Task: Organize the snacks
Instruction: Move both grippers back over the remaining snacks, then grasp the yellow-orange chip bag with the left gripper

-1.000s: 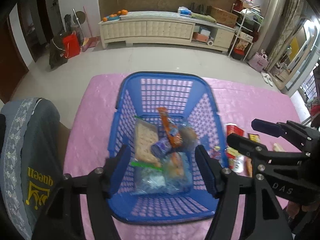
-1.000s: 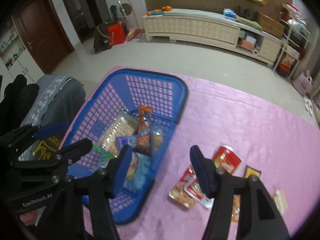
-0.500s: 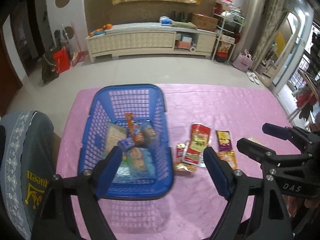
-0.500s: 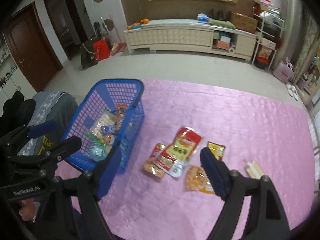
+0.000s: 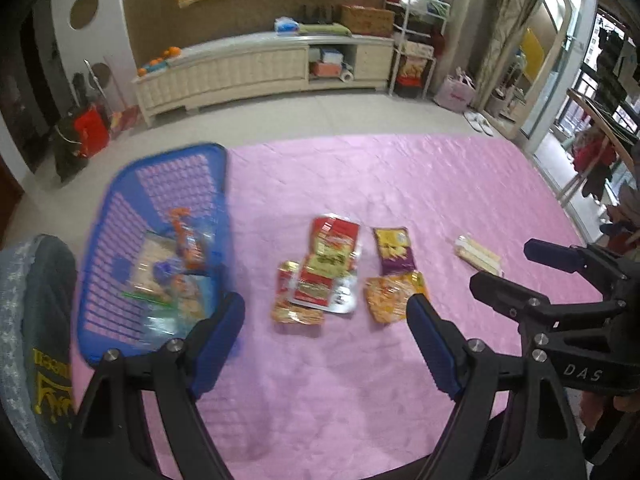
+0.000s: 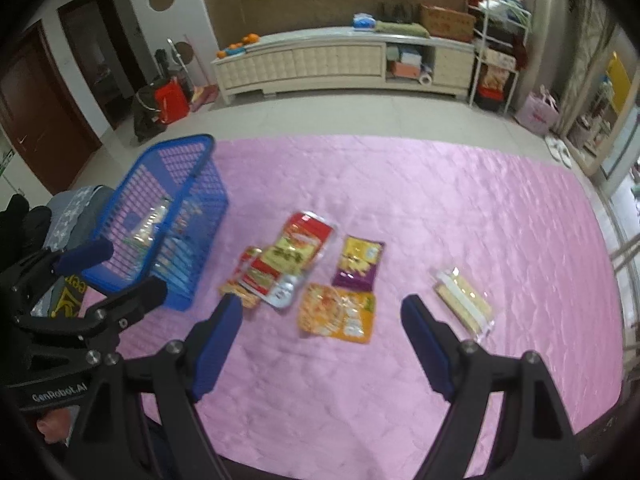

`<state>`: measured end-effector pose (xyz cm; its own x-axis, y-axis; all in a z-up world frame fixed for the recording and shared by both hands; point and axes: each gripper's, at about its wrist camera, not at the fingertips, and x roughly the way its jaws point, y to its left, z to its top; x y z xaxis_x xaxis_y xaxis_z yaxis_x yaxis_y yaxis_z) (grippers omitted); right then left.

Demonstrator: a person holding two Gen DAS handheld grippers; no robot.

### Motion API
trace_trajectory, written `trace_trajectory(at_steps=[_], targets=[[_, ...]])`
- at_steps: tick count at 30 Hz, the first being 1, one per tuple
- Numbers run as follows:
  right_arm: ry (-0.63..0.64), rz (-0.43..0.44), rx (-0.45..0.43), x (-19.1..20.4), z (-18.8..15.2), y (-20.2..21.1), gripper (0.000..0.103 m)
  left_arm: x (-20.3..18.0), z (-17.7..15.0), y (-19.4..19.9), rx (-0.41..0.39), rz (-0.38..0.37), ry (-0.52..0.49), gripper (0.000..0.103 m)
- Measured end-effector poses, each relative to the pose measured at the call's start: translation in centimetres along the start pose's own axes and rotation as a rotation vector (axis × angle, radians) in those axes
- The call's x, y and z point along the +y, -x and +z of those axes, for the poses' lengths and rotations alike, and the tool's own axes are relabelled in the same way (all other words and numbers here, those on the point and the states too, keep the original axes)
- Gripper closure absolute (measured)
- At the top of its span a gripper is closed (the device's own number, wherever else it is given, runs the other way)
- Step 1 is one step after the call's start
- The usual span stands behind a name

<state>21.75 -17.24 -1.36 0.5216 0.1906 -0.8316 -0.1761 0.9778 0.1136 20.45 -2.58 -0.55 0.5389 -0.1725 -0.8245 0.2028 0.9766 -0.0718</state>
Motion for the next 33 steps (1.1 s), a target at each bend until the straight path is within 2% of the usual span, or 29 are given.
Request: trace_trajectory(at_steps=[9,15,24,31,33], targets=[[-0.057,-0.025,0.063,-4.5,-2.2,-3.9,0.018,-2.3,-0.9,-6.8,0.11,-0.044,0.0,0.022],[-0.077,-0.032,0.123,-6.4,-3.7,-7.7,0.018,-3.1,-2.0,-11.2,0.187,-0.039,-0.02,0.022],[-0.1,-0.065,0.163,-8.8,-4.9,-11.3,0.018,-3.7,-2.6,-16.9,0.278,-0.077,0.006,0.049],[-0.132,-0.058,0.18,-10.5,-5.6,-12.5,0.018,-4.6,-2.4,-18.9,0.288,-0.066,0.002,0.049],[-0.138,-0.06,0.183,-10.7,-5.8,-12.7,0.018,-5.0,-2.2,-19.1,0.287,-0.063,0.003,0.055]])
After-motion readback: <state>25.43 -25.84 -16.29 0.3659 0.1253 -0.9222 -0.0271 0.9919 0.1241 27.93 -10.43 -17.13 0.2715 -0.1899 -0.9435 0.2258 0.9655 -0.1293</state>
